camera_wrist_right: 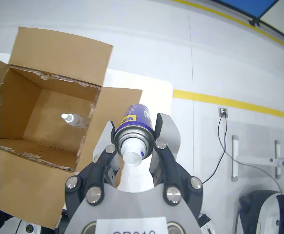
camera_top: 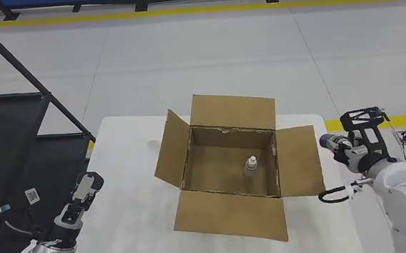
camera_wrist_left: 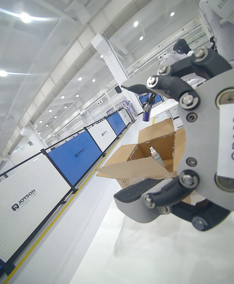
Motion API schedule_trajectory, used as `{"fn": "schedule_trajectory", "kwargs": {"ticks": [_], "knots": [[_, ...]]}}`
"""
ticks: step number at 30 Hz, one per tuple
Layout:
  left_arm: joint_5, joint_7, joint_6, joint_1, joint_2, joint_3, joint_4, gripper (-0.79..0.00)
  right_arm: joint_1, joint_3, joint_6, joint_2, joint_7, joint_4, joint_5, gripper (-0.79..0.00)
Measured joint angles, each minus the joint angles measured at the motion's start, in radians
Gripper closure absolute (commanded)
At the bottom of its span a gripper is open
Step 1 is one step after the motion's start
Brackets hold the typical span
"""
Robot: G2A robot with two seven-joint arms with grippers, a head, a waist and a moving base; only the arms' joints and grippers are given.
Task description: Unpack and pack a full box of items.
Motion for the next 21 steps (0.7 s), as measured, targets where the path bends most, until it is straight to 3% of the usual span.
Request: {"fn": "schedule_trajectory", "kwargs": {"ticks": [4,13,21], "knots": [[0.0,0.0,0.0,0.0,0.0,0.0,0.0,-0.785,0.028,0.035,-0.072,0.01,0.028,0.184,0.04,0.0],[0.0,0.0,0.0,0.0,0.0,0.0,0.0,-0.785,0.187,-0.09,-0.175,0.019,0.031,0.558,0.012,0.0],[0.0,0.0,0.0,0.0,0.0,0.0,0.0,-0.785,0.288,-0.177,-0.171,0.017,-0.001,0.697,-0.012,0.0]]}}
